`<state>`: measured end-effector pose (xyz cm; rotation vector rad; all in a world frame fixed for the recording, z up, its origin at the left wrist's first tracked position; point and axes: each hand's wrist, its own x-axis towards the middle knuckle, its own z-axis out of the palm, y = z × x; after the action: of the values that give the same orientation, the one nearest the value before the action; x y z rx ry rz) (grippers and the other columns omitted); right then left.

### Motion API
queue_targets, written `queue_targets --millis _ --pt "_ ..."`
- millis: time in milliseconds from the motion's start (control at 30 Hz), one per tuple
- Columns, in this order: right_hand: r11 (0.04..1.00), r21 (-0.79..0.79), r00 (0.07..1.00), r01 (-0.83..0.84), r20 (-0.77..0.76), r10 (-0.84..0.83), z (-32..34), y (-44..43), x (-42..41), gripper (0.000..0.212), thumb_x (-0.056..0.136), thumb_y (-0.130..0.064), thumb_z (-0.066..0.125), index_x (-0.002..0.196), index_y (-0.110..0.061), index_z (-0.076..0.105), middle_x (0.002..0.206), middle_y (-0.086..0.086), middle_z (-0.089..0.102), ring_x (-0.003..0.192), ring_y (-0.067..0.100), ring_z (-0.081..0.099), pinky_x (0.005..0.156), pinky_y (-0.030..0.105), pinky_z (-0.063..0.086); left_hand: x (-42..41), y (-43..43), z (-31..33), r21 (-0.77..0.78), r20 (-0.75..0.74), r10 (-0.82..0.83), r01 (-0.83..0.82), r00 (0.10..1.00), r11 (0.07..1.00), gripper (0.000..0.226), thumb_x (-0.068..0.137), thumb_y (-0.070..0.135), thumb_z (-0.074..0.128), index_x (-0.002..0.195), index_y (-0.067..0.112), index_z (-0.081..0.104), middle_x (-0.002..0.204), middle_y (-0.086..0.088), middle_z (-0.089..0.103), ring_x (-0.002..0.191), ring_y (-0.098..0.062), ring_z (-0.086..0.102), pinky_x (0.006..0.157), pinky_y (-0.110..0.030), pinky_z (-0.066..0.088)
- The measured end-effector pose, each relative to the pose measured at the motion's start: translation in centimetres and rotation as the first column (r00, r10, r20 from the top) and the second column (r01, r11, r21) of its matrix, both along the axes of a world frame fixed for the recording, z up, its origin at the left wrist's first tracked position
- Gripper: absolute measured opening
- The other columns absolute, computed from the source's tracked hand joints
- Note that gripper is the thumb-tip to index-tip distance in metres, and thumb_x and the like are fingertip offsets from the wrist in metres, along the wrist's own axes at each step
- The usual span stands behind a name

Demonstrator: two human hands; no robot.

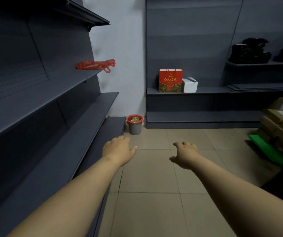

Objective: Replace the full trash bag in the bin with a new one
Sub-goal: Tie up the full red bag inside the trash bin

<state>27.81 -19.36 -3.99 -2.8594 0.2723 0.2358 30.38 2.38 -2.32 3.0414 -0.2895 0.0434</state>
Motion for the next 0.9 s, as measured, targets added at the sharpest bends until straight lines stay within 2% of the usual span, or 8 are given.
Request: queue_targets --millis 300,533,700,900 --pt "1.000 -0.015 0.998 0.000 -0.059 -0.001 -1.5 -1.4 14.3 0.066 0.091 -0.044 0.054 0.147 -0.021 0.027 0.148 0.008 0.036 0.135 0.031 0.033 0.108 0.043 0.038 14.2 -2.7 -2.5 0.037 -0.063 0.018 -0.015 0.998 0.999 0.052 0.092 0.049 0.036 0.129 0.014 0.048 0.131 -0.007 0.053 0.118 -0.027 0.050 0.095 -0.040 0.039" --pt "0.999 -0.029 0.998 -0.022 -0.055 0.020 -2.2 -5.4 29.4 0.068 0.090 -0.045 0.055 0.147 -0.020 0.027 0.148 0.010 0.036 0.135 0.032 0.033 0.111 0.044 0.034 28.6 -6.2 -3.5 0.005 -0.072 0.053 -0.053 0.996 0.999 0.052 0.093 0.049 0.034 0.129 0.015 0.047 0.130 -0.007 0.053 0.117 -0.026 0.052 0.094 -0.039 0.040" --pt "0.998 -0.040 0.996 -0.051 -0.072 0.048 -1.4 -8.5 39.7 0.068 0.089 -0.047 0.055 0.146 -0.019 0.029 0.149 0.009 0.036 0.136 0.031 0.031 0.112 0.045 0.032 37.9 -9.2 -3.3 0.040 -0.084 0.073 -0.070 0.994 0.997 0.053 0.093 0.050 0.034 0.131 0.015 0.046 0.133 -0.006 0.053 0.119 -0.025 0.052 0.095 -0.038 0.039" --pt "0.995 -0.039 0.993 -0.096 -0.077 0.093 -1.1 -9.8 48.1 0.066 0.090 -0.048 0.053 0.145 -0.020 0.030 0.149 0.009 0.034 0.137 0.031 0.030 0.112 0.045 0.032 45.3 -10.9 -3.4 0.057 -0.102 0.103 -0.098 0.989 0.994 0.052 0.093 0.050 0.033 0.129 0.016 0.047 0.129 -0.006 0.054 0.116 -0.025 0.052 0.093 -0.038 0.040"
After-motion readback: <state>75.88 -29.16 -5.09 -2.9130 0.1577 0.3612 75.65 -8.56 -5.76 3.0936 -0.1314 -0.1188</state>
